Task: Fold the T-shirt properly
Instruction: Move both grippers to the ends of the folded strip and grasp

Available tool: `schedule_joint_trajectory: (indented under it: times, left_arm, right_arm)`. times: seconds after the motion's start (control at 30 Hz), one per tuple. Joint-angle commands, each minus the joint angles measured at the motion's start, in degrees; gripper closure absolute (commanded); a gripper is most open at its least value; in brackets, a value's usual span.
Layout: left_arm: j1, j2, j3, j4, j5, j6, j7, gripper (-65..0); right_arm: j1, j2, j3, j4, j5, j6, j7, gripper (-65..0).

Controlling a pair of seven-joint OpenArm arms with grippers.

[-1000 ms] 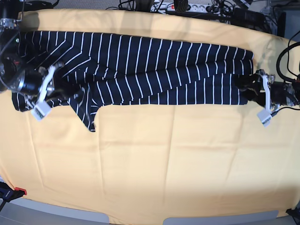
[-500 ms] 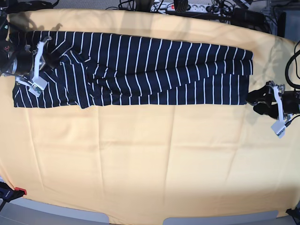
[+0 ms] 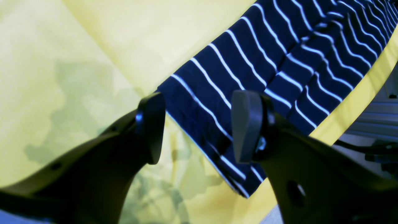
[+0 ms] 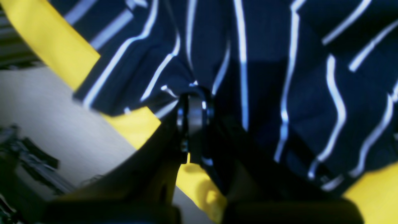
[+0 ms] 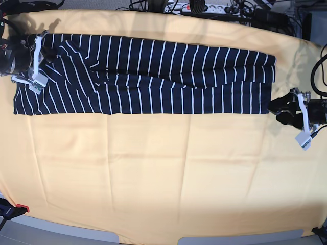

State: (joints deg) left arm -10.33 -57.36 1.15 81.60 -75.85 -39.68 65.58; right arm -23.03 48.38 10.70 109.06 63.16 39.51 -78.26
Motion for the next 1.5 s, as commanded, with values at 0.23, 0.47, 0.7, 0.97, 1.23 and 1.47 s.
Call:
schedule_joint_trajectory:
  times: [0.23,0.47,0.7,0.97,1.23,1.47]
  left_arm:
    - [-1.1,-5.7,-0.9,0.5,-1.2,-0.3,-0.9,-35.8]
    - [-1.2,-10.5,-0.9,0.5,-1.0,-0.3,-0.9,-35.8]
    - [-2.6,-14.7,-0.9,0.5,-1.1,-0.3,-0.8,-35.8]
    - [-5.9,-13.7,-2.5,-0.6,0.7,1.0,-1.0,-35.8]
    - [-5.7,-8.6,-12.9,-16.0,-4.9,2.2,2.4,-35.8]
    - [-5.6,-7.8,-18.5,-31.3,-9.1,2.1,8.8,-35.8]
  right_arm:
    - [0.5,1.1,0.6,0.5,-9.4,0.5,8.3,0.0]
    - [0.9,1.9,0.6,0.6,-10.8,0.5,2.8,-39.4]
    - [0.8,7.2,1.1,4.4,-4.7,0.5,-1.7,-39.1]
    - [1.7,4.8,5.1,7.4,-9.2,-2.3,16.3,-30.7]
    - [2.1,-7.5,5.0,-2.1,-27.3,-5.0,29.9,0.0]
    - [2.5,-14.3,5.0,-12.9,-27.3,-2.3,32.4,0.0]
